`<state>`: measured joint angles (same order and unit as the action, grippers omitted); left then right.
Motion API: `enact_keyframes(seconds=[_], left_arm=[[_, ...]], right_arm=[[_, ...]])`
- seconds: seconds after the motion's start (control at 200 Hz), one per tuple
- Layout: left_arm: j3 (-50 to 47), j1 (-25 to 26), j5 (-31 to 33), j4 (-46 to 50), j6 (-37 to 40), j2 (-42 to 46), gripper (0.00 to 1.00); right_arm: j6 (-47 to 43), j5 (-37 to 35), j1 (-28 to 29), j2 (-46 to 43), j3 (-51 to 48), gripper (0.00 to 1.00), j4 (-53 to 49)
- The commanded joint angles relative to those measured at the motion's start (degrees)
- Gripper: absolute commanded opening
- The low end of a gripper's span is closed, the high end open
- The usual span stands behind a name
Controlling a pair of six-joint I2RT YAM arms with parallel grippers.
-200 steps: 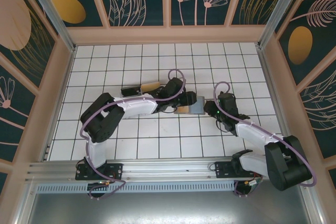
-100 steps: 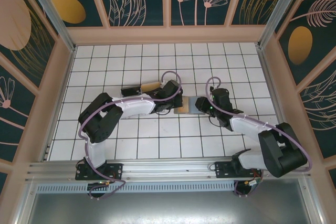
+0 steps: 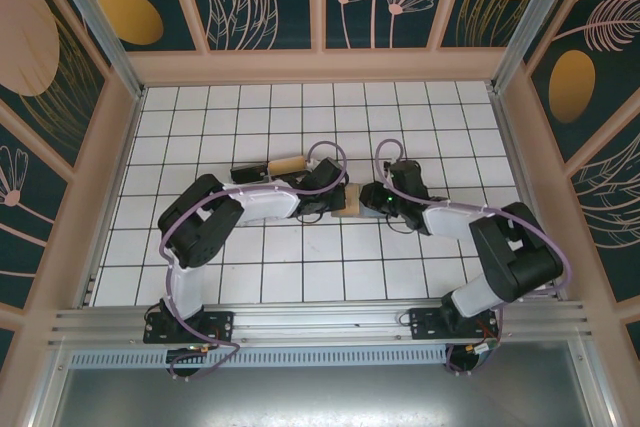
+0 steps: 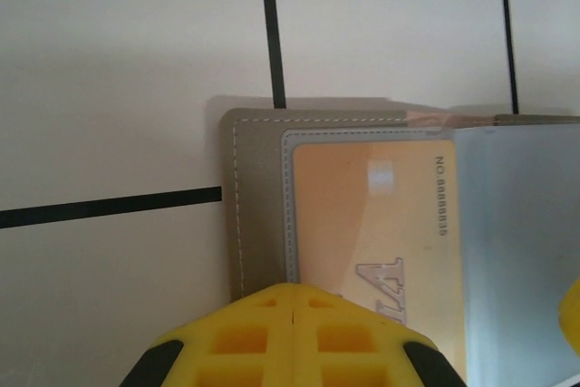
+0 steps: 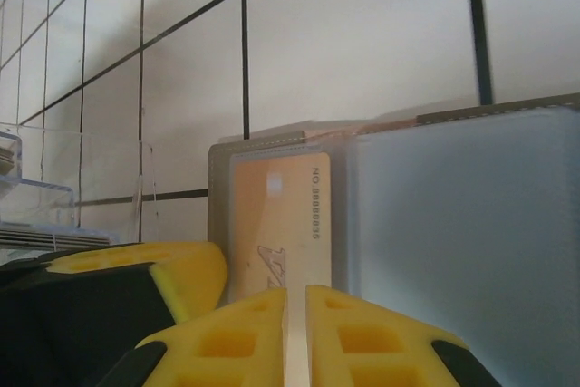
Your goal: Take the credit cards out of the card holder
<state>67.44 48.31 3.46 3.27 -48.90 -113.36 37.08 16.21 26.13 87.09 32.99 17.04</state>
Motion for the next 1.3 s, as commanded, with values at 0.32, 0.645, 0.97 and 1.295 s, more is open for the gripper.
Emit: enact_keyframes(seconds=[0.32, 0.645, 0.97, 1.295], left_arm=[[0.68, -0.39, -1.88, 0.94, -0.13, -1.77, 0.00], [0.50, -0.35, -2.06, 0.78, -0.23, -1.68, 0.00], [0.59, -0.33, -2.50, 0.60, -0.38, -1.86, 0.00], [1.03, -0.34, -2.70, 0.78, -0.21, -2.12, 0.00]], right_arm=[[1.28, -2.14, 1.04, 4.52, 3.44, 0.18, -3.18], [1.88, -1.22, 1.07, 5.86, 2.78, 0.19, -2.17], [1.91, -0.47, 1.12, 6.17, 2.79, 0.16, -1.65], [1.62, 1.26, 1.30, 6.28, 2.73, 0.07, -0.59]])
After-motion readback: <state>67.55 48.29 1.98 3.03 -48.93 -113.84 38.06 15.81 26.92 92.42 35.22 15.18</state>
